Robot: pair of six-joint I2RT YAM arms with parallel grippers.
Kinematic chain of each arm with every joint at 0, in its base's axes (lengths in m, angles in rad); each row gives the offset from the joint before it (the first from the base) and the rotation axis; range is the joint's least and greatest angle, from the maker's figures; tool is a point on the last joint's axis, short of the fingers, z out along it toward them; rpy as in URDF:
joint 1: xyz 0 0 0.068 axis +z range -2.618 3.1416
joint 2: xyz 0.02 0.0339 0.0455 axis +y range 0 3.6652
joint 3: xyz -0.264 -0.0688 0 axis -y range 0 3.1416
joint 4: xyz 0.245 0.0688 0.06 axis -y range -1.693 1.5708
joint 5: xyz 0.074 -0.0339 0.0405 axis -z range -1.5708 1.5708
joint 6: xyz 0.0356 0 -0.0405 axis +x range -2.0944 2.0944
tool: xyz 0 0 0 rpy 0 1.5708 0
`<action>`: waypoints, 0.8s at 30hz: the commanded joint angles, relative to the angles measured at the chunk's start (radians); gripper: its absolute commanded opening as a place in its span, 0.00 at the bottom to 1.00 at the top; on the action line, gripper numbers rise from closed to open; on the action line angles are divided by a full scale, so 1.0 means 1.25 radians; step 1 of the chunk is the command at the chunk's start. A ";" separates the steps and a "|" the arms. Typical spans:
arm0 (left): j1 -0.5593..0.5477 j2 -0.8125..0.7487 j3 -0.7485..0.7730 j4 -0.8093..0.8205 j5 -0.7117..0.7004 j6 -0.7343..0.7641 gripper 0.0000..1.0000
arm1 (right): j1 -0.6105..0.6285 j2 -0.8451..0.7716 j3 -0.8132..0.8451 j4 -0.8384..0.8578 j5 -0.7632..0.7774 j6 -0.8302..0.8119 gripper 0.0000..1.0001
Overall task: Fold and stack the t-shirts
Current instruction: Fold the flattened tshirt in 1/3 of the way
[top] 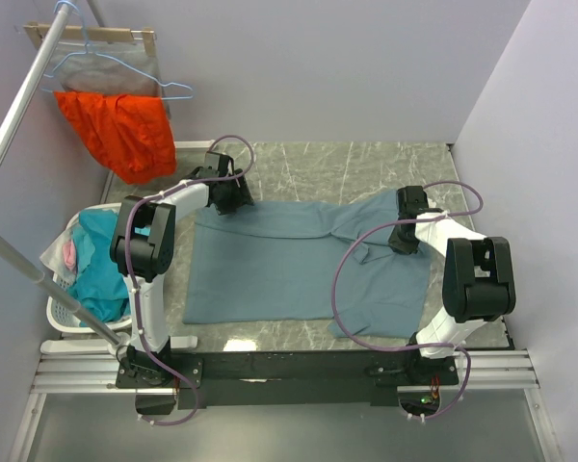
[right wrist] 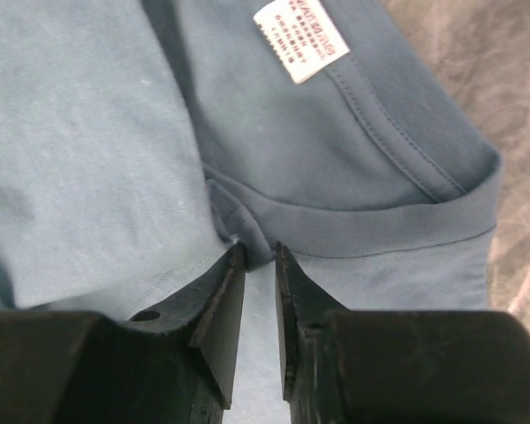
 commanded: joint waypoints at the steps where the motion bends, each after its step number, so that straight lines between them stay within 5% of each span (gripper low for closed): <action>1: 0.004 -0.007 -0.005 -0.049 -0.026 0.026 0.69 | -0.007 -0.022 0.016 -0.015 0.059 -0.007 0.27; 17: 0.005 -0.007 -0.002 -0.053 -0.037 0.033 0.69 | -0.007 -0.014 0.029 -0.005 0.066 -0.024 0.01; 21: 0.005 -0.007 -0.001 -0.052 -0.035 0.031 0.69 | -0.007 -0.013 0.033 -0.007 0.076 -0.019 0.37; 24: 0.005 -0.005 -0.002 -0.054 -0.037 0.034 0.69 | -0.008 -0.010 0.029 -0.003 0.075 -0.016 0.45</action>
